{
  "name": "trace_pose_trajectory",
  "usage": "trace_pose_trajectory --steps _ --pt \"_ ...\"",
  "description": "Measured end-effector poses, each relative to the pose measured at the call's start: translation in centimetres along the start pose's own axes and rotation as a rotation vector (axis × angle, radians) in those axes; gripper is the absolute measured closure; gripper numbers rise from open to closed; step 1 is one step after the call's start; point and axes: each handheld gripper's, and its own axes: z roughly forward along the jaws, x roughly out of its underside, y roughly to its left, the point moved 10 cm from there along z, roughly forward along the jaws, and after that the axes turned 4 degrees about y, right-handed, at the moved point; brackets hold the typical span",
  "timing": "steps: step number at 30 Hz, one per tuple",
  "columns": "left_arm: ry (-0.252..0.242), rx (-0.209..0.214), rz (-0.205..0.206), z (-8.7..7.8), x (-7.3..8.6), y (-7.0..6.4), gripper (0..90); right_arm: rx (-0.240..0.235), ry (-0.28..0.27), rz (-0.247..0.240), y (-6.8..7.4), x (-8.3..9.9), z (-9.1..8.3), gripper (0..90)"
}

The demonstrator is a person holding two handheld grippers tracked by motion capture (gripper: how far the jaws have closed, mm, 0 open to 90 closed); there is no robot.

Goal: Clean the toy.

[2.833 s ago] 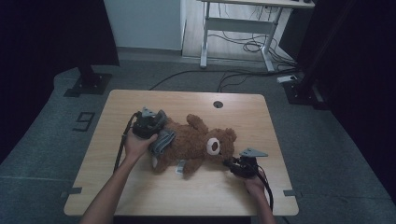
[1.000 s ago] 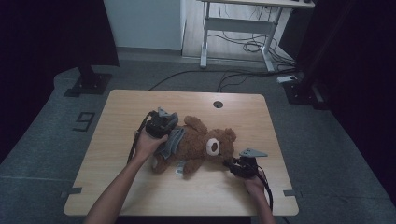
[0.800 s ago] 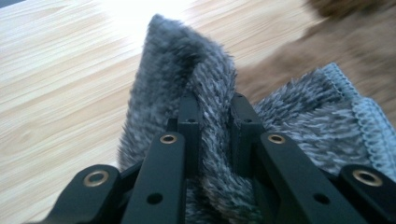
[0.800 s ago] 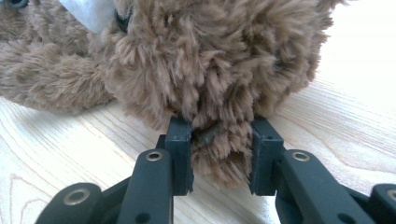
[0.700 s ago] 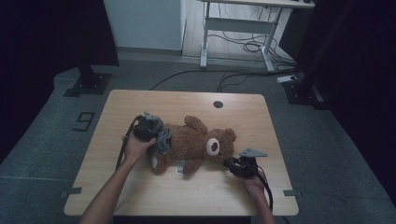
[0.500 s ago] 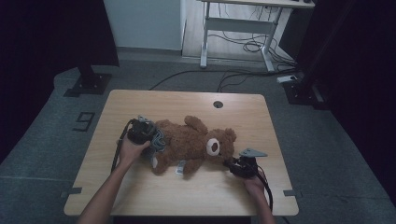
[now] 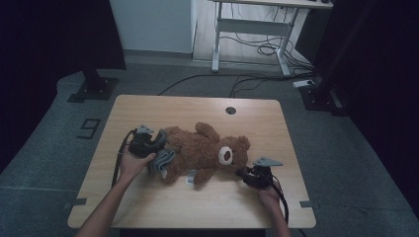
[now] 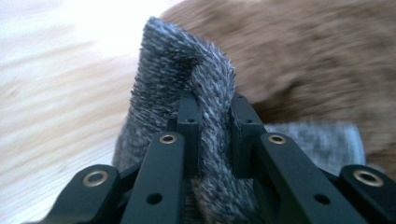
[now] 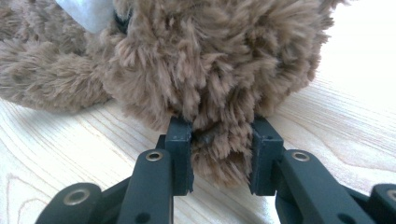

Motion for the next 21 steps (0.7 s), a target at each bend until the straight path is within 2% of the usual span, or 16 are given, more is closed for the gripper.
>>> trace_pose_trajectory --steps 4,6,8,10,15,18,21 --pt "-0.023 0.041 0.076 -0.2 -1.3 -3.3 77.6 0.001 0.001 0.002 0.0 0.0 0.0 67.0" --pt "-0.007 0.045 0.103 0.4 -1.3 -4.3 77.6 0.002 0.001 0.002 0.0 0.0 0.0 67.0" --pt "0.038 0.043 0.116 1.6 -0.6 -4.6 77.6 0.002 0.001 0.002 0.0 0.0 0.0 67.0" --pt "0.067 0.058 0.094 2.9 0.2 -4.6 77.6 0.001 0.0 0.002 0.0 0.0 0.0 67.0" --pt "0.099 0.145 -0.026 4.6 1.3 -3.2 77.5 -0.003 0.0 0.002 0.0 0.0 0.0 67.1" --pt "0.124 0.119 -0.048 5.3 1.6 -2.2 77.5 -0.004 0.0 0.0 0.1 0.0 0.0 67.1" --pt "0.141 0.086 -0.044 5.6 1.8 -1.5 77.4 -0.006 0.0 0.001 0.1 0.0 0.0 67.0"
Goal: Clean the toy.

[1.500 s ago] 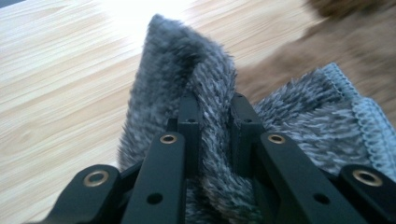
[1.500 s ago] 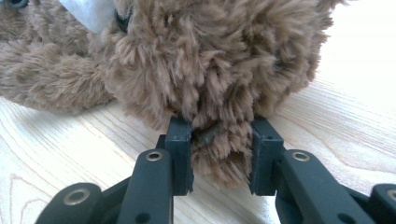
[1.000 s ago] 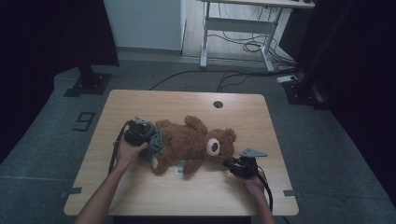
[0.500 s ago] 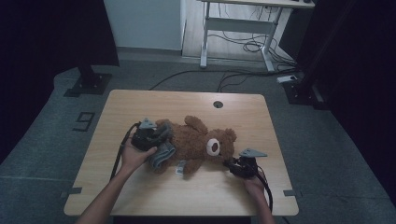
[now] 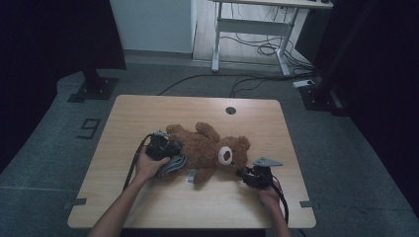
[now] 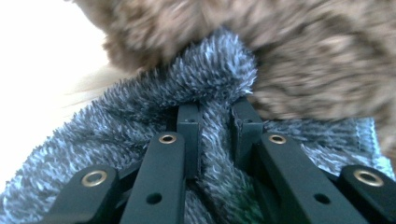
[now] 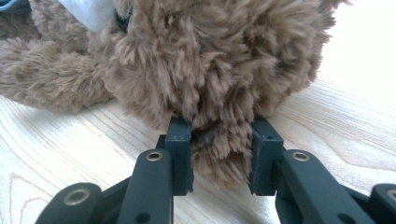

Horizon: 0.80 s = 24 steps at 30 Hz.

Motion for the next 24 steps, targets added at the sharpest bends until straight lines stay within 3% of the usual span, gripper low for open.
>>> trace_pose_trajectory --steps 5,7,11,14,18,21,24 --pt "0.026 -0.026 -0.019 0.4 0.3 1.0 77.2 -0.003 0.001 0.002 0.0 0.0 0.0 67.0" --pt "0.051 -0.06 -0.027 0.5 0.8 2.0 77.1 -0.003 0.002 0.003 0.0 0.0 0.0 67.0" --pt "0.021 -0.054 -0.035 -0.4 0.6 2.0 77.3 -0.005 0.004 0.006 0.0 0.0 0.0 67.0" --pt "-0.066 -0.043 0.016 -3.5 -0.7 0.2 77.6 -0.007 0.005 0.009 -0.1 0.0 0.0 67.1" --pt "-0.184 0.028 0.051 -7.3 -3.2 -2.6 77.7 -0.005 0.007 0.007 -0.1 0.1 0.0 67.0" --pt "-0.249 0.038 0.088 -8.9 -5.4 -4.3 77.8 -0.004 0.006 0.008 -0.1 0.1 0.0 67.0" --pt "-0.275 0.017 0.124 -9.4 -7.5 -5.5 77.8 -0.004 0.004 0.008 -0.1 0.0 0.0 67.0"
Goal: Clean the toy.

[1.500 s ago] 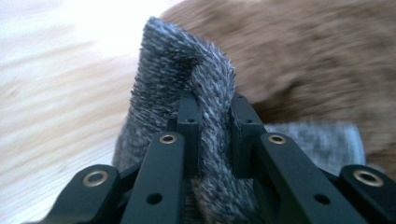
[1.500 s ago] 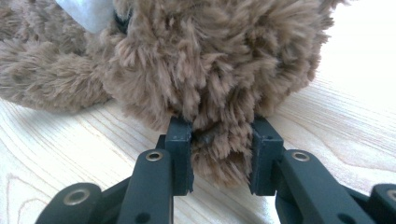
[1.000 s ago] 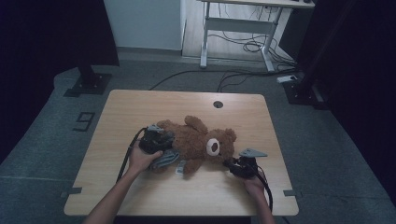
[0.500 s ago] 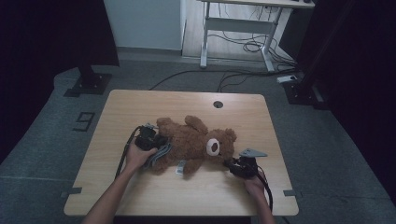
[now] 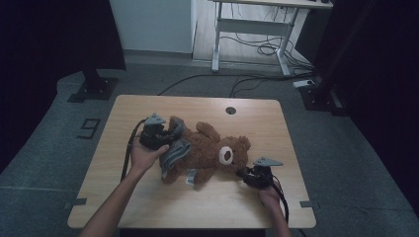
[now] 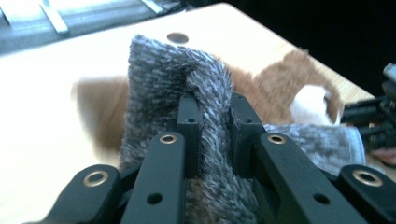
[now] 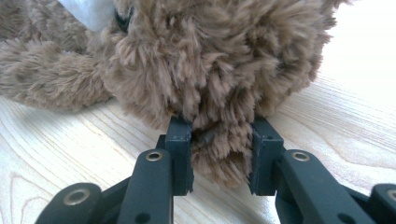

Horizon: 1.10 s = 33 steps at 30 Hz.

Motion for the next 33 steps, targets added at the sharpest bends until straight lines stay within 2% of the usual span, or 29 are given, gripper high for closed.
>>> trace_pose_trajectory --steps 4,7,12,15,18,20,24,26,30,33 --pt "0.013 -0.016 0.021 1.8 -2.0 -0.6 77.7 -0.003 -0.001 0.0 0.0 0.0 0.0 67.0" --pt "0.042 -0.011 -0.006 4.1 -2.5 -0.5 77.4 0.0 -0.002 -0.004 0.0 0.0 0.0 67.0" --pt "0.113 -0.019 -0.034 7.9 -1.6 0.0 77.4 -0.003 -0.002 -0.002 0.0 0.0 0.0 67.0" --pt "0.151 -0.034 -0.022 9.1 -0.7 0.0 77.4 -0.004 -0.003 -0.003 0.0 0.0 0.0 67.0" --pt "0.162 -0.049 -0.016 9.3 0.1 0.1 77.4 0.0 -0.002 -0.006 0.0 0.0 0.0 67.0" --pt "0.157 -0.039 -0.034 9.3 0.6 0.1 77.6 0.004 -0.001 -0.012 0.0 0.0 0.0 66.9" --pt "0.157 -0.027 -0.034 9.1 1.8 -0.1 78.1 0.013 0.003 -0.017 0.1 0.1 0.0 66.5" --pt "0.147 -0.031 -0.02 8.8 2.3 -0.3 78.5 0.02 0.007 -0.02 0.1 0.1 0.0 65.7" --pt "0.129 -0.04 0.003 8.4 3.1 -0.8 79.0 0.013 0.021 -0.028 0.2 0.3 0.1 60.1" --pt "0.111 -0.037 0.0 8.1 3.7 -1.1 79.4 0.014 0.016 -0.045 0.0 0.4 -0.4 52.5"
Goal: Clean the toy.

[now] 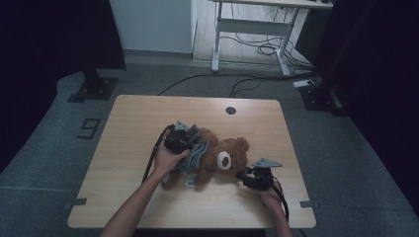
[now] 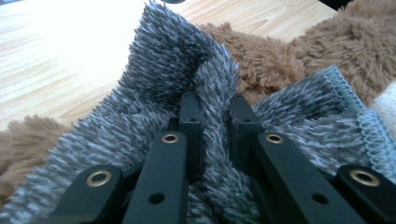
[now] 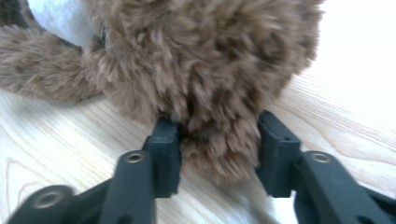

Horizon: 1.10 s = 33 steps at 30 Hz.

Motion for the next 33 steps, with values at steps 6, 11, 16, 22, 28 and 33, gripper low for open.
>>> trace_pose_trajectory --steps 6,11,16,22,28,33 --pt "-0.028 0.002 0.002 -0.6 0.7 -0.5 79.6 0.02 -0.147 0.073 -1.6 -1.7 -4.1 35.1" --pt "-0.05 -0.005 0.012 -1.2 1.4 -1.0 79.7 0.022 -0.204 0.073 -1.6 -5.3 -6.1 18.9" --pt "-0.073 0.013 0.011 -1.9 2.3 -1.3 79.8 0.012 -0.175 0.04 -0.1 -9.1 -4.4 12.6" --pt "-0.116 0.031 0.002 -2.6 3.3 -2.0 79.8 -0.022 -0.117 0.067 0.9 -10.1 -1.6 9.4" --pt "-0.132 0.047 0.006 -3.0 3.8 -2.5 79.8 -0.125 -0.091 0.099 1.9 -7.4 -0.1 13.4" --pt "-0.142 0.054 0.015 -3.4 4.3 -3.1 79.7 -0.174 -0.076 0.124 2.3 -6.1 0.0 15.1"
